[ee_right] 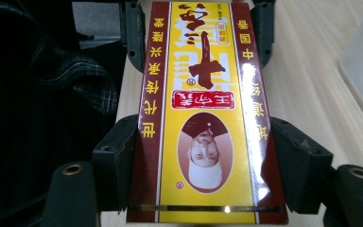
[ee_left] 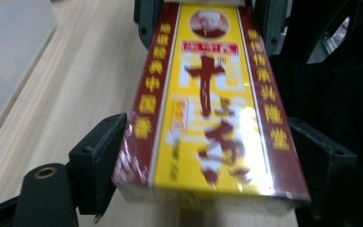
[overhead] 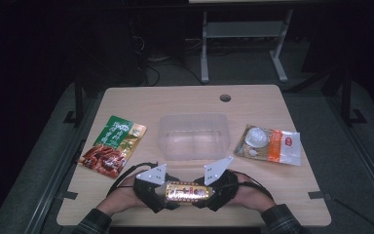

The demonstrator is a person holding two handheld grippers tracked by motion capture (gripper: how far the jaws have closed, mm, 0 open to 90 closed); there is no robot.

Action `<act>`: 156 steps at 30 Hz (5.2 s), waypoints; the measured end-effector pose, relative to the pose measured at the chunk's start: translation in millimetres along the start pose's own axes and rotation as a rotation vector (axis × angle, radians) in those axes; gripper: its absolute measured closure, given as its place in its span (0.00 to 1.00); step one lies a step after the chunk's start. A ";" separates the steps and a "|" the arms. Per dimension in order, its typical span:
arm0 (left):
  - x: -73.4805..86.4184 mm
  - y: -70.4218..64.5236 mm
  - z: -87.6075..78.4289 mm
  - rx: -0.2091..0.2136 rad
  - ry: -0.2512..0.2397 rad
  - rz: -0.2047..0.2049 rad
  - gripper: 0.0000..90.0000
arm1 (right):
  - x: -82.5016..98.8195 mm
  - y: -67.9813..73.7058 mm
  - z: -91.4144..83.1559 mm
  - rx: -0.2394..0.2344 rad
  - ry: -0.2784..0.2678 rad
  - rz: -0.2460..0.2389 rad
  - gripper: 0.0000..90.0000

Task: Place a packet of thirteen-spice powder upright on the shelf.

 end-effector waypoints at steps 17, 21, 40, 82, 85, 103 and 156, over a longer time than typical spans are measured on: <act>-0.1 0.1 -3.3 0.015 0.001 0.018 0.34 | 0.5 0.4 2.4 -0.007 -0.010 -0.009 0.35; -0.1 -0.5 -3.9 0.016 -0.013 -0.004 0.35 | 0.6 -1.1 2.7 -0.009 -0.018 -0.009 0.34; 11.8 6.0 -29.6 -0.070 -0.023 -0.076 0.35 | 22.3 2.0 -37.6 0.168 -0.071 0.134 0.16; -70.2 93.4 -30.8 -0.167 -0.017 -0.056 0.35 | 65.5 20.8 -64.0 0.438 -0.027 0.287 0.17; -76.3 105.1 -26.7 -0.170 -0.006 -0.045 0.35 | 65.0 20.9 -64.2 0.441 -0.030 0.284 0.17; -99.9 156.3 6.2 -0.169 0.116 -0.044 0.35 | 63.8 21.5 -66.6 0.422 -0.054 0.265 0.17; -133.3 180.1 42.0 -0.155 0.062 -0.042 0.34 | 63.9 21.9 -66.9 0.418 -0.060 0.267 0.17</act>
Point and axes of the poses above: each handheld gripper's, and its own axes: z roughly forward along the jaws, x roughly out of its underside, y roughly to its left, the point moved 1 cm from there along z, roughly forward along the jaws, and after that the axes turned 8 degrees about -y, right-handed, at the moved point
